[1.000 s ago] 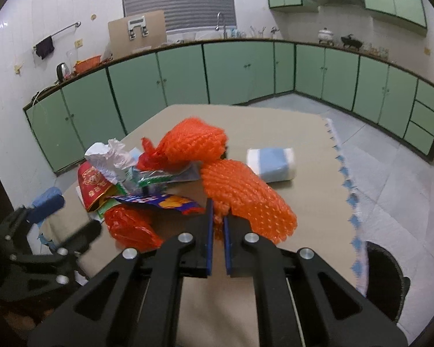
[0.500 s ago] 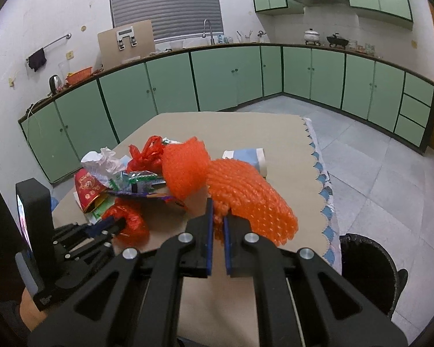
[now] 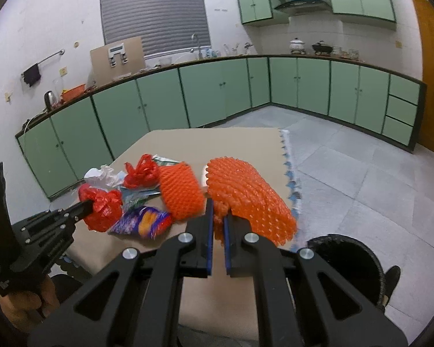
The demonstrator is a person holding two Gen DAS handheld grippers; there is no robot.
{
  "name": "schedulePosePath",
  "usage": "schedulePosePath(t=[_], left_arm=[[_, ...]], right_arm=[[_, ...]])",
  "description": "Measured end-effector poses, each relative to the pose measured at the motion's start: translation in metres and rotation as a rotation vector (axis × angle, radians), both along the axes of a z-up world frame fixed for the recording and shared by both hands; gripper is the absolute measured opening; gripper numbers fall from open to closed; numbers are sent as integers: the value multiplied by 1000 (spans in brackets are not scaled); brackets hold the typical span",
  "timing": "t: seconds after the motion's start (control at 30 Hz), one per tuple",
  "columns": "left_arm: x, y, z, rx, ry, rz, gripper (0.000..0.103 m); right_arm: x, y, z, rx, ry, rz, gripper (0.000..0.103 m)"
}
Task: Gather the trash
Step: 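Grasp the red plastic bag with the left gripper while the right holds the foam net, then carry both items over the black bin and open both grippers to drop them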
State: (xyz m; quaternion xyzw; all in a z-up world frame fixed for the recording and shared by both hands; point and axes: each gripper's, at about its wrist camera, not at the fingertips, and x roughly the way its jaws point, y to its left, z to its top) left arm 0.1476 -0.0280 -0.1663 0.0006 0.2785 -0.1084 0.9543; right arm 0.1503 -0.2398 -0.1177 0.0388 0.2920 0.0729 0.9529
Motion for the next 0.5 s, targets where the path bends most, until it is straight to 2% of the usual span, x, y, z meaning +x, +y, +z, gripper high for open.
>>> schedulePosePath(t=[0.27, 0.5], left_arm=[[0, -81, 14, -3, -31, -186, 1], [17, -168, 9, -28, -9, -369, 1]], right_arm=[[-27, -60, 3, -11, -3, -131, 5], [-45, -124, -15, -8, 32, -277, 5]])
